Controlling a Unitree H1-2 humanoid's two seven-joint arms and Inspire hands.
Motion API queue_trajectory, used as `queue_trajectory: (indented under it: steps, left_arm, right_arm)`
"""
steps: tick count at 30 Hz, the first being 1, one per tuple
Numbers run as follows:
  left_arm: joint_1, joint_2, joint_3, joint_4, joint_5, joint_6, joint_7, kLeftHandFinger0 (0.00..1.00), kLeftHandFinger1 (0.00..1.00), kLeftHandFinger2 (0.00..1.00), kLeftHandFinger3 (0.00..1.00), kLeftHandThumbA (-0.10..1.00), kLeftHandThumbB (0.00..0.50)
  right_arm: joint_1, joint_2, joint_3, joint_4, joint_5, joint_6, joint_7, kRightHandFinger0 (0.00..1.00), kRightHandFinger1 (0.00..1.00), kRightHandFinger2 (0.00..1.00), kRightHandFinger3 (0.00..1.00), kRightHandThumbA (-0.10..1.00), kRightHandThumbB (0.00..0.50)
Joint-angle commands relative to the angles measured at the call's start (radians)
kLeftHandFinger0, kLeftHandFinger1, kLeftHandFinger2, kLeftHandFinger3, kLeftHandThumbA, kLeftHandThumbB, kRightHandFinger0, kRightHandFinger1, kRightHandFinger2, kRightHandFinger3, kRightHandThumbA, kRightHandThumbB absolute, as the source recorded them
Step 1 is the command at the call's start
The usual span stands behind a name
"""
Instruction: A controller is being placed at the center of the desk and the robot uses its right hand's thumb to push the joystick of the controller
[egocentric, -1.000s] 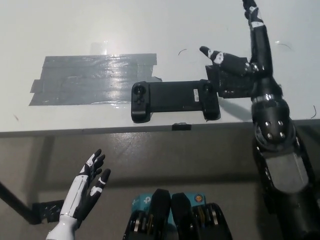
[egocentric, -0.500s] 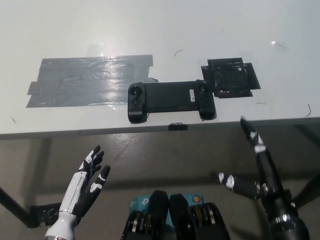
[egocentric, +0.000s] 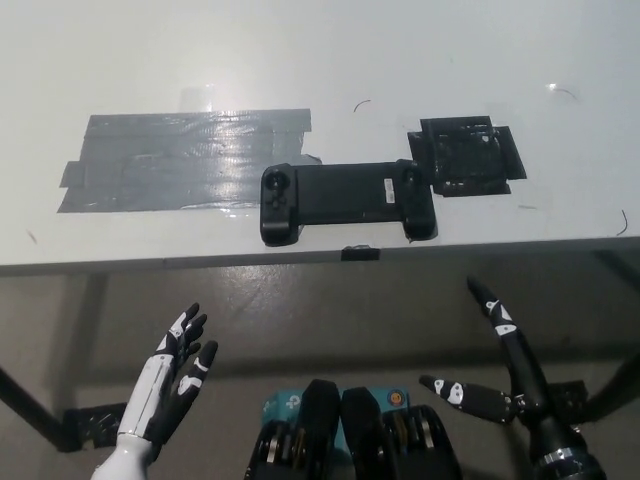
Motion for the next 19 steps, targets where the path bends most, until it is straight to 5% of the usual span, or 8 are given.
queue_trajectory:
  steps: [1,19]
  left_arm:
    - [-0.001,0.006,0.002,-0.022,0.005,-0.018,0.003,1.00,1.00,1.00,1.00,0.85,0.008]
    - [0.007,0.007,0.002,-0.014,0.004,-0.027,0.003,1.00,1.00,1.00,1.00,0.80,0.000]
  right_arm:
    - [-0.008,-0.009,0.000,-0.016,-0.016,-0.041,0.011,1.00,1.00,1.00,1.00,0.99,0.189]
    - [-0.006,0.000,0.001,-0.007,-0.015,-0.026,0.032,1.00,1.00,1.00,1.00,0.92,0.194]
